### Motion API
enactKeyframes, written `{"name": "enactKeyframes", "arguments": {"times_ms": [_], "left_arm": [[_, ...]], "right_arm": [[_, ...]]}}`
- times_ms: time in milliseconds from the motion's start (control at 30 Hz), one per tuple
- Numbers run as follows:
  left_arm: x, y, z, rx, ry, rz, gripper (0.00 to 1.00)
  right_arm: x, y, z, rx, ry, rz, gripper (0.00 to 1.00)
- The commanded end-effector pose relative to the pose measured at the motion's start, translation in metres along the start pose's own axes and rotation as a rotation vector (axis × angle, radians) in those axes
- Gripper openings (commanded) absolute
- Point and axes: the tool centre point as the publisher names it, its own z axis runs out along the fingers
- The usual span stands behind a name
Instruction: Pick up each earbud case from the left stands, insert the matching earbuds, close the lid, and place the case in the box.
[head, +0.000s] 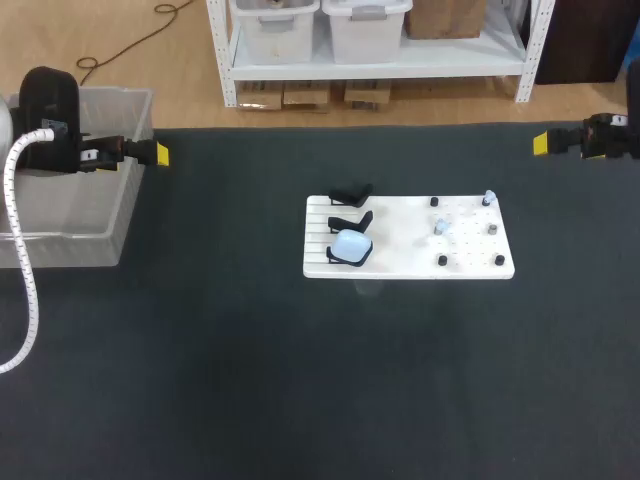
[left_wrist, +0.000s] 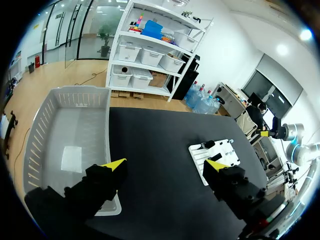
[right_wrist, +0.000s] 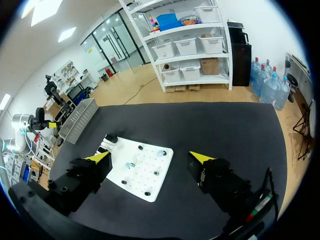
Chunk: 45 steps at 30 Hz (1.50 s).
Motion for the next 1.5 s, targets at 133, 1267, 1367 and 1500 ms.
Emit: {"name": "enactKeyframes", "arguments": {"times_ms": [133,1267,1367,1500], "left_arm": [[-0.001,-0.001,0.0,-0.006,0.004,-0.001,1.0],[-0.015,-0.048,0.0,0.202,0.005,0.383,1.0],[-0.013,-0.063,0.003,0.27,0.01,0.517,1.0],[-0.008,-0.08,0.007,0.359,0.023,0.659,1.0]], "right_arm": [[0.0,0.0,0.0,-0.001,0.0,0.0,1.0],[0.0,0.0,0.0,-0.001,0.0,0.0,1.0],[0.0,0.0,0.0,-0.001,0.0,0.0,1.0],[0.0,0.0,0.0,-0.001,0.0,0.0,1.0]]}}
